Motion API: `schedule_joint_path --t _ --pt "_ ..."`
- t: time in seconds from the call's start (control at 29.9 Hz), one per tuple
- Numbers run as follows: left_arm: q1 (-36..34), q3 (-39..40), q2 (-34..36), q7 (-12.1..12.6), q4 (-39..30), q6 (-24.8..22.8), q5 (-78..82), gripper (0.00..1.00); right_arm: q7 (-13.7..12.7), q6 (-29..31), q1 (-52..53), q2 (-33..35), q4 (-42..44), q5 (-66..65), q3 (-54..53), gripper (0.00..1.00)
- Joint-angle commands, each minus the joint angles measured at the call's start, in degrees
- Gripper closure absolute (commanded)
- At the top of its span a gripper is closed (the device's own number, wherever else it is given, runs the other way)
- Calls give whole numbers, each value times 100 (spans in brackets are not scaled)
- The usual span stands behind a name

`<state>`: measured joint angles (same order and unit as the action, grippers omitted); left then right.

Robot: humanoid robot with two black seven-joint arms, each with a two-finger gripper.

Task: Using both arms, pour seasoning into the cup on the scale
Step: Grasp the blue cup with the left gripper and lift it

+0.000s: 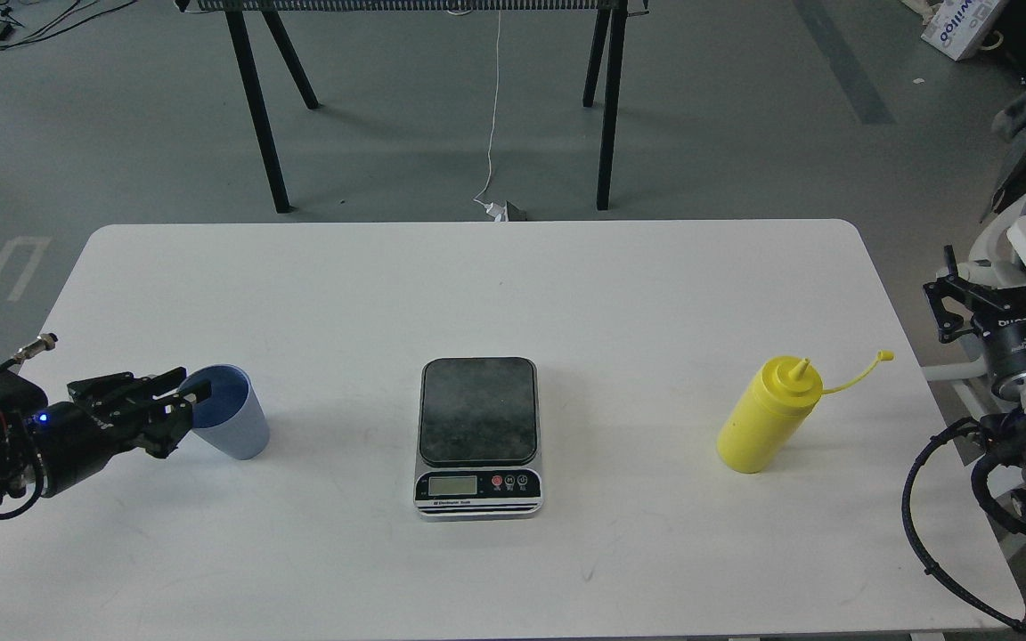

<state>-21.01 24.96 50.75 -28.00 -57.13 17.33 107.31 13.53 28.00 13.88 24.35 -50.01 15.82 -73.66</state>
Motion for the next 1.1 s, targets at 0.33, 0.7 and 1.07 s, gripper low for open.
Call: schedule_joint_path --t 0.33,0.7,1.07 --pt "-105 1 49 0 0 -11 272 92 9 0 -61 8 9 0 1 0" --pt "-157 1 49 0 -43 -2 317 99 9 0 -87 52 9 9 1 0" --pt "-754 9 329 0 -499 -124 290 100 18 0 -175 131 9 9 -114 0"
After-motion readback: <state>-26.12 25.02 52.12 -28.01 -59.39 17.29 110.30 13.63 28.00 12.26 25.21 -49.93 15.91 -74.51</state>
